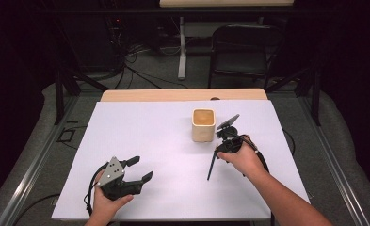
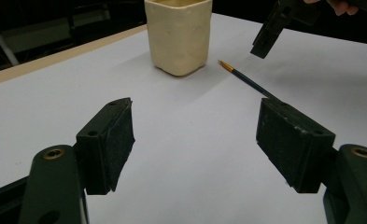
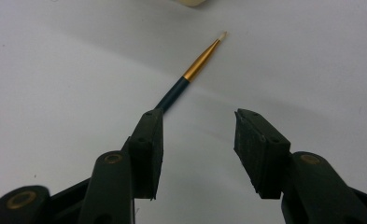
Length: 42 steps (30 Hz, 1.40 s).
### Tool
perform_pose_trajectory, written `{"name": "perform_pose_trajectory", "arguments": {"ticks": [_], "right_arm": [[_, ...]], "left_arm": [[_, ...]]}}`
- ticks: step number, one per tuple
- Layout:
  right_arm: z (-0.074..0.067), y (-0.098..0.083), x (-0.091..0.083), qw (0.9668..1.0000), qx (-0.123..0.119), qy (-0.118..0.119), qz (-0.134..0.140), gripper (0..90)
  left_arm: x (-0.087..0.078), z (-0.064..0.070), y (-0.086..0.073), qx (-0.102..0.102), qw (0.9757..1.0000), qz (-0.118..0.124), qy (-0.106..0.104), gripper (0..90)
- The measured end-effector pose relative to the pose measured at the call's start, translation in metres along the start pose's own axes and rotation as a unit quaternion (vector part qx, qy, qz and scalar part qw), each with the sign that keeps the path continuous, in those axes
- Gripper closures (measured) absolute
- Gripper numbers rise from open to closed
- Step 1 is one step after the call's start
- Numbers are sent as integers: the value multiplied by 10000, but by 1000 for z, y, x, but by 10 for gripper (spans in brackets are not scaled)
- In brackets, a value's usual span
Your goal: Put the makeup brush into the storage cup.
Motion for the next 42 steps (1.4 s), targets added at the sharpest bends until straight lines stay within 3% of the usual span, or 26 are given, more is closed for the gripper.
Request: {"name": "perform_pose_trajectory", "arguments": {"ticks": [5, 14, 21, 26, 29, 38, 39, 42], "right_arm": [[0, 0, -1, 10000, 83, 12, -30, 521], [-3, -1, 3, 9999, 18, 7, -126, 525], [-9, 0, 11, 9998, -2, -15, -183, 580], [-14, -4, 17, 9993, 27, -54, -378, 604], [-19, -8, 19, 9978, 17, -97, -652, 605], [-29, -11, 26, 9967, -18, -47, -811, 603], [-31, -10, 28, 9973, 40, -15, -731, 603], [-32, -11, 28, 9960, 51, -35, -886, 602]], "left_arm": [[0, -1, 0, -11, 10000, 8, 3, 275], [0, -1, 0, 2, 10000, -12, -5, 277], [0, -1, -1, 20, 10000, -23, -7, 278], [0, -1, -1, 12, 10000, -29, -17, 278], [0, -1, -1, 4, 10000, -22, -20, 278], [0, -1, -1, 5, 10000, -21, -22, 281], [0, -1, -1, 3, 10000, -22, -22, 280], [0, -1, -1, 1, 10000, -35, -19, 281]]}}
Point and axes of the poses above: each handheld gripper's, and its own axes: x roughly forward along the jaws, y roughly out of its top, z roughly to its right, the point moved 7 cm from there along x, roughly forward along the jaws, and after that the axes turned 5 degrees about x, right-handed, at the moved point
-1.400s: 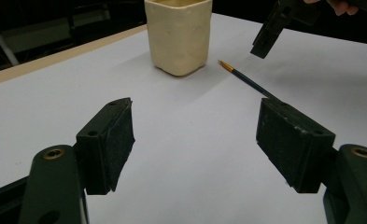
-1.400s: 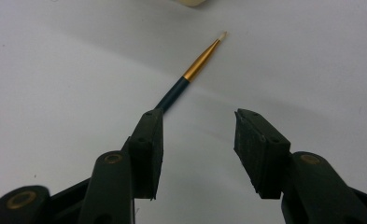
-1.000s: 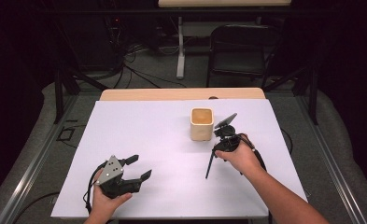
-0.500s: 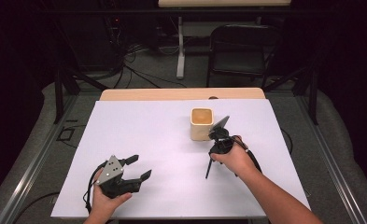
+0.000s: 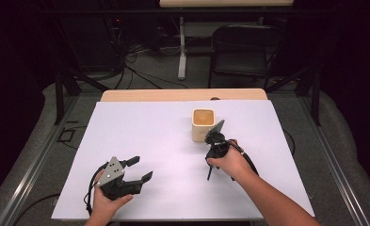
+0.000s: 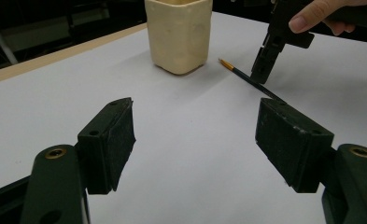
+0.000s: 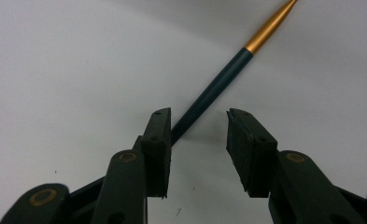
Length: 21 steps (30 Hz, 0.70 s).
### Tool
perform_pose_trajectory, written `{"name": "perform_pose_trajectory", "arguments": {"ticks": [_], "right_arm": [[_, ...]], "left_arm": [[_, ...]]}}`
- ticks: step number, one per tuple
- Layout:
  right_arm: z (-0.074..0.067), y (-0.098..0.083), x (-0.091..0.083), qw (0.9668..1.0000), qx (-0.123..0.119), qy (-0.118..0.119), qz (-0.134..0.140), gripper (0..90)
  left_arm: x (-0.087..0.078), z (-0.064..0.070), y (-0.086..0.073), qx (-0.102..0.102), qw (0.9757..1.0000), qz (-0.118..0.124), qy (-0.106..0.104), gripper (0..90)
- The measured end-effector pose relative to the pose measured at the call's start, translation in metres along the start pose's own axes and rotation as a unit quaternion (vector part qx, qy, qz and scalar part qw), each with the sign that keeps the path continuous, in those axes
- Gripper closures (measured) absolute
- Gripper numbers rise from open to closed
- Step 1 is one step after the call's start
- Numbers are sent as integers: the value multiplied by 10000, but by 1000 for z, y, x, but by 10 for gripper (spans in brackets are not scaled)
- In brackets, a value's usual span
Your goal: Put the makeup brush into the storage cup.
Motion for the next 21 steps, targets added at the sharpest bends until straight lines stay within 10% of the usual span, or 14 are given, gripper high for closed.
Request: {"name": "perform_pose_trajectory", "arguments": {"ticks": [9, 16, 17, 21], "right_arm": [[-4, 0, 3, 9998, 45, -48, -161, 628], [-8, 3, 15, 9992, 161, 193, 311, 657], [-6, -3, 9, 9996, 157, -53, -221, 663], [-1, -4, 7, 9993, 26, -142, -354, 687]], "left_arm": [[0, 0, 0, -6, 10000, 11, 6, 281], [0, -1, 0, -15, 10000, 9, -2, 282], [0, -1, 0, -16, 10000, 15, -2, 282], [0, -1, 0, -20, 10000, 24, 7, 283]]}}
Point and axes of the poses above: each handheld gripper's, and its own axes: x roughly forward along the jaws, y roughly out of its top, z roughly to its right, the point moved 7 cm from there along x, roughly forward along the jaws, and after that the axes turned 5 degrees about x, right-handed, at the moved point
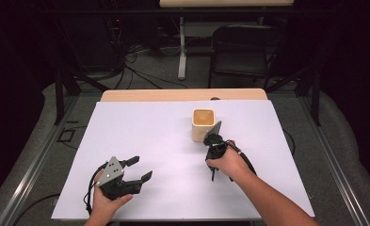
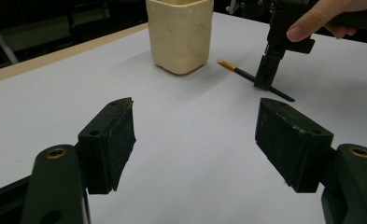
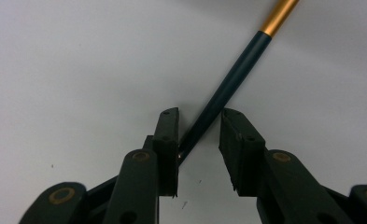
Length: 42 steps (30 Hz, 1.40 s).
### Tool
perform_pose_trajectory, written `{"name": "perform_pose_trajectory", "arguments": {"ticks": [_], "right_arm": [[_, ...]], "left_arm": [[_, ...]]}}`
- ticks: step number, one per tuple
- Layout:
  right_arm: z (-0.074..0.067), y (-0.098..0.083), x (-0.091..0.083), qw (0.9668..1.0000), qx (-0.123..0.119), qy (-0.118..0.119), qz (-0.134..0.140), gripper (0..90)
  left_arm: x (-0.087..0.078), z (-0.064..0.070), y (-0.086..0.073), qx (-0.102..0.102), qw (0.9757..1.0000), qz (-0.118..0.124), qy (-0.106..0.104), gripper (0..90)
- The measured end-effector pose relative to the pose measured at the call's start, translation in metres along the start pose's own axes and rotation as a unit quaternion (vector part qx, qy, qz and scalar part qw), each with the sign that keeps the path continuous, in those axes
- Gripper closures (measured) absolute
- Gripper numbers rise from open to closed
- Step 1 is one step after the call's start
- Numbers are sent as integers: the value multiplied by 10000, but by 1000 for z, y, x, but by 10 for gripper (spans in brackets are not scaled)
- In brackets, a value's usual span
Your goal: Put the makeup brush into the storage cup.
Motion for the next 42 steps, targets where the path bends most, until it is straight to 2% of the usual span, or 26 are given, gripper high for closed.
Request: {"name": "perform_pose_trajectory", "arguments": {"ticks": [2, 3, 15, 17, 20, 29, 35, 41, 42], "right_arm": [[0, 0, 1, 9999, 75, 83, 92, 696], [1, -1, 0, 10000, 57, 47, -15, 704], [5, -3, 0, 9999, 94, 58, -78, 800], [7, -2, 0, 10000, 60, -33, -29, 832], [7, -3, 0, 10000, 74, 36, -55, 838], [5, -3, 2, 9999, -52, -39, 97, 841], [6, -3, 0, 9999, -131, -52, 13, 842], [6, -2, -2, 9997, -227, 9, 55, 844], [5, -2, -5, 9997, -222, 104, 81, 843]], "left_arm": [[0, 0, 0, 2, 10000, -1, 2, 283], [0, 0, 0, -3, 10000, 2, 4, 284], [-1, -1, 0, -27, 10000, 15, 20, 287], [-1, -1, 0, -26, 10000, 1, 24, 287], [-1, -1, 0, -30, 10000, 1, 26, 288], [0, -1, 0, -27, 10000, 17, 4, 291], [-1, -1, 0, -29, 10000, 28, 23, 295], [0, -1, 0, -24, 10000, 50, 21, 295], [0, -2, 1, -33, 10000, 89, 32, 295]]}}
Point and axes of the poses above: each handheld gripper's, and its own axes: x roughly forward along the jaws, y roughly out of its top, z roughly to its right, the point moved 7 cm from there along x, roughly forward along the jaws, and after that the axes turned 5 degrees about x, right-handed, at the moved point
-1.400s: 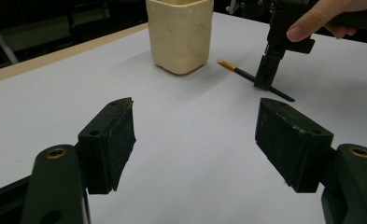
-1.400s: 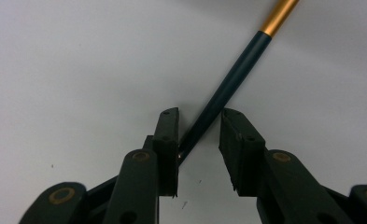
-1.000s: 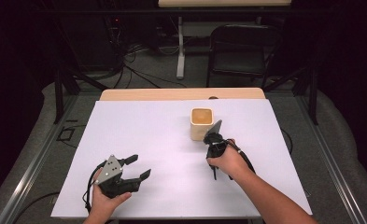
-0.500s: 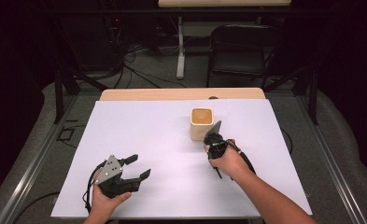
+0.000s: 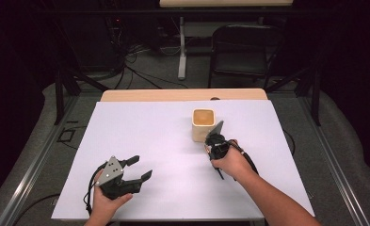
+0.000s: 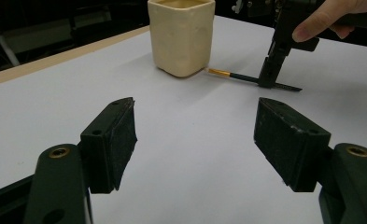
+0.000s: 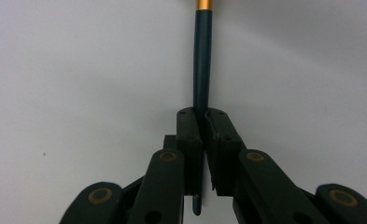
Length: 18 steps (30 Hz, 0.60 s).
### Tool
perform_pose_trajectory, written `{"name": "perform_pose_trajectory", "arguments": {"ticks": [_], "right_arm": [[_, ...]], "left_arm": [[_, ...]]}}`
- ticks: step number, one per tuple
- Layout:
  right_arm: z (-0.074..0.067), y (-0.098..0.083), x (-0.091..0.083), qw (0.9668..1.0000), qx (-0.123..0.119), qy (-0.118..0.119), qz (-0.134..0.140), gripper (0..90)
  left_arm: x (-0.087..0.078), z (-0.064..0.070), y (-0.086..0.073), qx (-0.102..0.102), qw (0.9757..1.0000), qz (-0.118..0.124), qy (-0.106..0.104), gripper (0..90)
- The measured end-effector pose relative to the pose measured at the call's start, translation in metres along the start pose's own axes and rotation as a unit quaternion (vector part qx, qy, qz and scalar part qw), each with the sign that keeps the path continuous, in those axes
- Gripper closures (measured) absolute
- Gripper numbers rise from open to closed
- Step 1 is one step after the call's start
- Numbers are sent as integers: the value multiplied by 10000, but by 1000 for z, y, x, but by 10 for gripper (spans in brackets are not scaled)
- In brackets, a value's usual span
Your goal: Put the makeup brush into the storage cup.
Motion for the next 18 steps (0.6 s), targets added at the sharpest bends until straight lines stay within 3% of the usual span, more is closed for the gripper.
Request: {"name": "perform_pose_trajectory", "arguments": {"ticks": [3, 4, 5, 12, 16, 17, 18], "right_arm": [[-1, -1, -2, 10000, 8, 37, 41, 844], [-1, 0, -6, 9996, -96, 127, 226, 844], [-1, -1, -9, 9998, -156, 98, 118, 843], [-7, -7, -24, 9968, -553, 311, 487, 844], [-6, -6, -30, 9951, -595, 402, 677, 845], [-6, -4, -29, 9937, -575, 456, 849, 844], [-5, -5, -31, 9941, -625, 429, 781, 845]], "left_arm": [[0, 0, 0, -15, 10000, 39, 7, 295], [0, -1, 0, -18, 10000, 36, -15, 295], [0, -1, 0, -18, 10000, 36, -15, 295], [1, 1, 0, 2, 10000, 22, -28, 308], [1, 1, 0, -6, 10000, 20, -37, 309], [1, 2, 0, -6, 10000, 18, -37, 308], [1, 1, 0, -11, 10000, 18, -34, 308]]}}
Point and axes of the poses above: each handheld gripper's, and its own axes: x roughly forward along the jaws, y roughly out of its top, z roughly to its right, the point moved 7 cm from there along x, roughly forward along the jaws, and after that the axes turned 5 degrees about x, right-handed, at the moved point
